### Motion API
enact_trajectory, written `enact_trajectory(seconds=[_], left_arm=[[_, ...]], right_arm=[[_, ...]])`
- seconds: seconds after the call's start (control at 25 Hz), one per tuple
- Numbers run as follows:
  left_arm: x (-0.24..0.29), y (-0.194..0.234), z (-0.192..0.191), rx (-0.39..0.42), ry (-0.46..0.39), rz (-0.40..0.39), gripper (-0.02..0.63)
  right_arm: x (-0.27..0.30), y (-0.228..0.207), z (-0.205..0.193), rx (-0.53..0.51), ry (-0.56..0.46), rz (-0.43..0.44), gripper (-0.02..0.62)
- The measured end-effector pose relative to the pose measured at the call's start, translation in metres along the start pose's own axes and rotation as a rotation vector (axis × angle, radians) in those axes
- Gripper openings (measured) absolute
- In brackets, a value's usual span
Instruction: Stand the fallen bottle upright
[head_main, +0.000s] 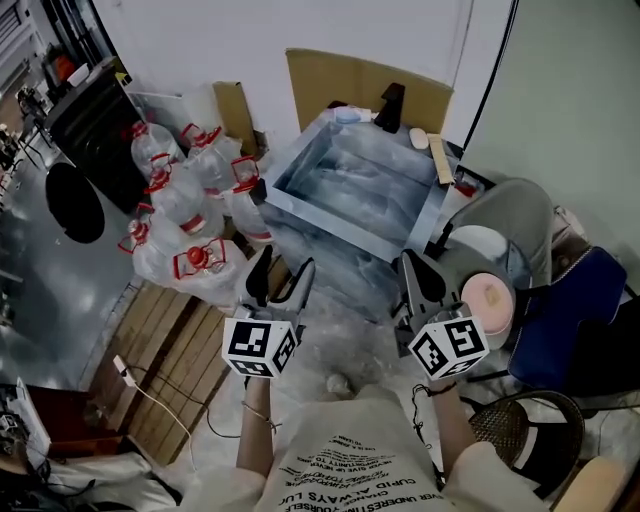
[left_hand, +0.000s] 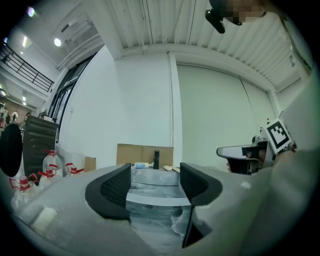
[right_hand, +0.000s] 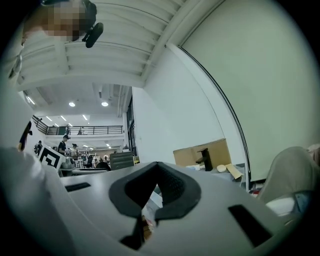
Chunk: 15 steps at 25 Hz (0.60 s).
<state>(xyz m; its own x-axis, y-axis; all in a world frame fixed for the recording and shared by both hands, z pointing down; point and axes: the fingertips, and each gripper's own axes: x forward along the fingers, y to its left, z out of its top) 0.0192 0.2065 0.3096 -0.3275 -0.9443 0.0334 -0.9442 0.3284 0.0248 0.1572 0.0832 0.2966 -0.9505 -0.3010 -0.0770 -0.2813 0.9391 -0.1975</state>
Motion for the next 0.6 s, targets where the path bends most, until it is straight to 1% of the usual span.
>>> enact_trajectory(seconds=[0.16, 0.4, 0.6], left_arm=[[0.011, 0.010, -0.007, -0.003, 0.018, -0.012, 0.293], [0.032, 0.022, -0.016, -0.009, 0.036, -0.030, 0.293], [0.069, 0.037, -0.016, -0.007, 0.033, -0.048, 0.293]], right_arm=[[0.014, -0.009, -0.008, 0.020, 0.017, -0.030, 0.005], [0.037, -0.019, -0.016, 0.025, 0.030, -0.050, 0.005], [0.066, -0.036, -0.022, 0.030, 0.031, -0.066, 0.005]])
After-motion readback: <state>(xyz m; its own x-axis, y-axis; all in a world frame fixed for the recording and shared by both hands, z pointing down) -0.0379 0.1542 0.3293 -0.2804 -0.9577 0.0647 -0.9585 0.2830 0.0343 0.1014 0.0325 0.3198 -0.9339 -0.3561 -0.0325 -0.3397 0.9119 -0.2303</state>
